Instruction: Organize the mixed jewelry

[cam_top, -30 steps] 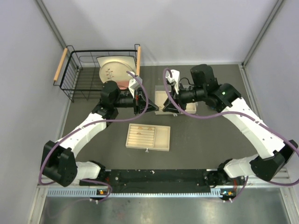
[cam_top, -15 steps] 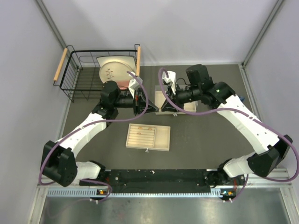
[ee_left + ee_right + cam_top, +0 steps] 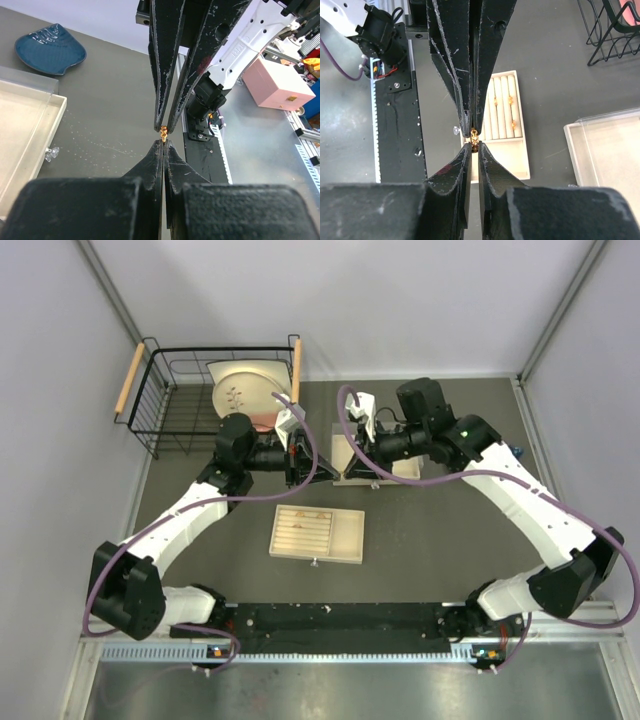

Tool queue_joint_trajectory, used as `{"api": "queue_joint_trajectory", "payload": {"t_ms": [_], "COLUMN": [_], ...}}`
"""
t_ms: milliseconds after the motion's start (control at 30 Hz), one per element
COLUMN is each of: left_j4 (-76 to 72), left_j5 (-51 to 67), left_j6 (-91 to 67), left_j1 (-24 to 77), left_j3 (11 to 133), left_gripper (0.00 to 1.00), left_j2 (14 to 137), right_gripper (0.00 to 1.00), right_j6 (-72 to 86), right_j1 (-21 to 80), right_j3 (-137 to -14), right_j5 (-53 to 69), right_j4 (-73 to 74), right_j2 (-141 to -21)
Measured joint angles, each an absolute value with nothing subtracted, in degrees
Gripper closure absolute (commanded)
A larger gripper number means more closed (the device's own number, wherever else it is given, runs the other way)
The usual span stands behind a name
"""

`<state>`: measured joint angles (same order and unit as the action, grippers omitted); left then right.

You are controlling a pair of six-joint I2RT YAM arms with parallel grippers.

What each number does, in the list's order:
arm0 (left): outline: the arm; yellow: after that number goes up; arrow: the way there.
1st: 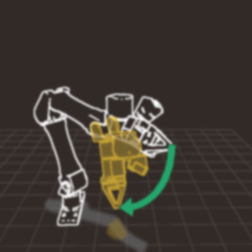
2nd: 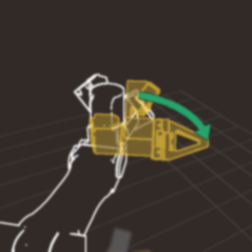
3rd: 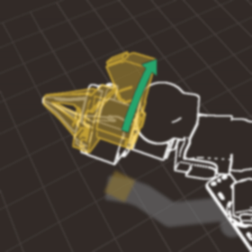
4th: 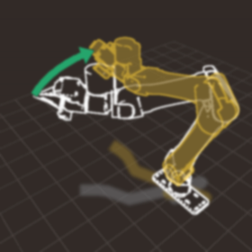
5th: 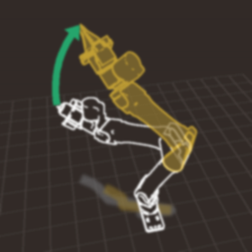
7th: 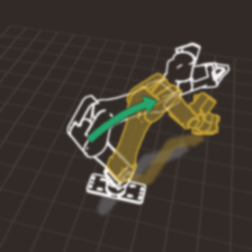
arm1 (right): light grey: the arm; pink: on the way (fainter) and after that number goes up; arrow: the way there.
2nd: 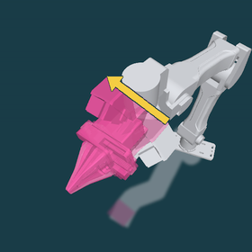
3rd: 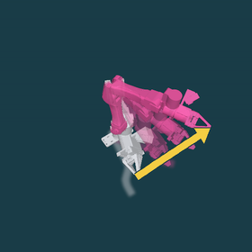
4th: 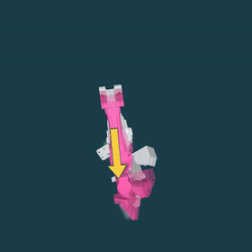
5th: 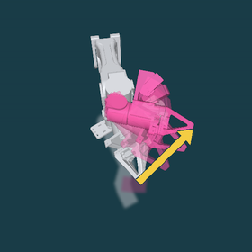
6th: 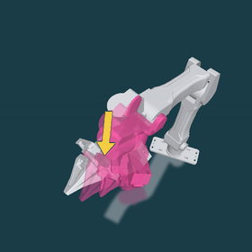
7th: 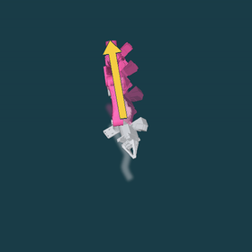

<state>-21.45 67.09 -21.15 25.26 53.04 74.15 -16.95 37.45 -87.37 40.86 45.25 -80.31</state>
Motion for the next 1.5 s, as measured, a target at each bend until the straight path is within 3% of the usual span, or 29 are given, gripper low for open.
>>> {"api": "queue_joint_trajectory", "payload": {"t_ms": [267,733,1233,1500], "left_j4": [-21.45,-21.45,-21.45,-21.63], "left_j5": [67.77,68.40,68.58,69.17], "left_j6": [-21.19,-21.34,-21.37,-21.52], "left_j1": [25.26,25.26,25.21,25.21], "left_j3": [53.04,53.04,53.04,53.04], "left_gripper": [1.00,1.00,1.00,1.00], "left_j2": [74.15,74.15,74.15,74.15], "right_gripper": [0.99,0.97,0.82,1.00], "right_j6": [-16.93,-16.95,-16.91,-16.93], "right_j1": [37.71,38.13,38.70,38.89], "right_j3": [-87.39,-87.42,-87.42,-87.42], "right_j5": [40.82,40.62,40.88,40.91], "right_j4": [45.28,45.30,45.36,45.39], "right_j2": [-80.36,-80.36,-80.36,-80.40]}}
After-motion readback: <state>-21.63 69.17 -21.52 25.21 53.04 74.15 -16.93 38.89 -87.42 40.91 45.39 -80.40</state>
